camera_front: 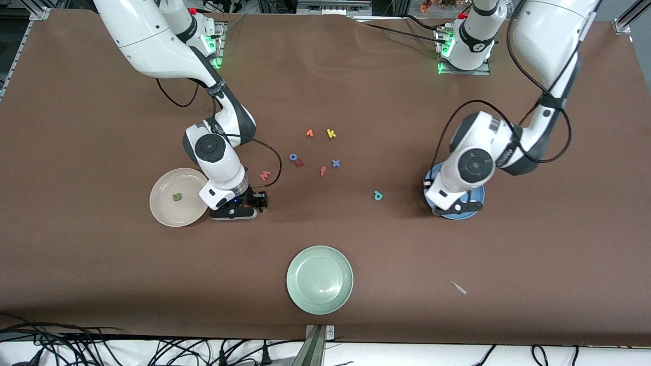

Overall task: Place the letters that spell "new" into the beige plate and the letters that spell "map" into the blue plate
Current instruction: 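Place the yellow d in the blue plate while the right gripper grasps the orange e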

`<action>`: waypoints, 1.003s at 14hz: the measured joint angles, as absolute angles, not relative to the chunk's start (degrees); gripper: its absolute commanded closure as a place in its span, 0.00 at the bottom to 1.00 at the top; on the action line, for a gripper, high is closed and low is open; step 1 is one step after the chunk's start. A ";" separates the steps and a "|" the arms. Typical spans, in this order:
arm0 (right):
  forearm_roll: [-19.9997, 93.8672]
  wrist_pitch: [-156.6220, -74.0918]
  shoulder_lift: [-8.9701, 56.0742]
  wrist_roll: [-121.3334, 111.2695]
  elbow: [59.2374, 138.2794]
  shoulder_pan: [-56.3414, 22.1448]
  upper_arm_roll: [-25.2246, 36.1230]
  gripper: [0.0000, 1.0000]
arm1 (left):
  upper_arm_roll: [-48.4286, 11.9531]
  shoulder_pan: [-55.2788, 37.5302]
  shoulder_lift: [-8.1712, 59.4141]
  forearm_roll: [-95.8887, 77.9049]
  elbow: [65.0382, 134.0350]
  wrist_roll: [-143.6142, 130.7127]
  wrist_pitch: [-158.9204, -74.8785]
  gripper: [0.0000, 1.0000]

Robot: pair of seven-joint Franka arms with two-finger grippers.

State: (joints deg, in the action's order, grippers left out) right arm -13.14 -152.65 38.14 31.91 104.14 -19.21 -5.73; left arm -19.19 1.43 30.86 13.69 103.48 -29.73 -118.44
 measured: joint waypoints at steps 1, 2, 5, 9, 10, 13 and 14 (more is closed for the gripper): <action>-13.14 -152.65 38.15 31.92 104.13 -19.20 -5.73 0.35 | -19.18 1.96 31.93 13.72 103.25 -28.56 -119.70 0.64; -13.14 -152.64 38.14 31.92 104.13 -19.20 -5.73 0.35 | -19.23 1.97 32.93 13.77 103.15 -28.01 -120.69 0.27; -13.14 -152.53 38.14 31.91 104.34 -19.15 -5.65 0.35 | -19.76 1.71 34.47 14.28 102.96 -27.88 -121.51 0.00; -13.15 -152.50 38.15 31.91 105.28 -19.12 -5.22 0.38 | -21.19 -0.29 34.39 14.30 101.21 -27.92 -121.49 0.00; -13.15 -152.50 38.15 31.91 105.40 -19.11 -5.13 0.43 | -21.47 -1.04 34.39 14.30 100.68 -27.85 -121.54 0.00; -13.15 -152.51 38.15 31.91 105.69 -19.10 -5.01 0.60 | -23.45 -4.67 35.22 14.30 97.84 -27.73 -121.84 0.00; -13.15 -152.51 38.15 31.91 105.72 -19.10 -5.00 0.66 | -23.54 -6.93 36.42 14.30 96.34 -27.85 -121.84 0.00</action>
State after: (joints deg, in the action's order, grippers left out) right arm -13.15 -152.51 38.15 31.91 105.72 -19.10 -5.00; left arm -23.54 -6.93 36.42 14.30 96.34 -27.85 -121.84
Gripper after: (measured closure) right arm 0.467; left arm 0.000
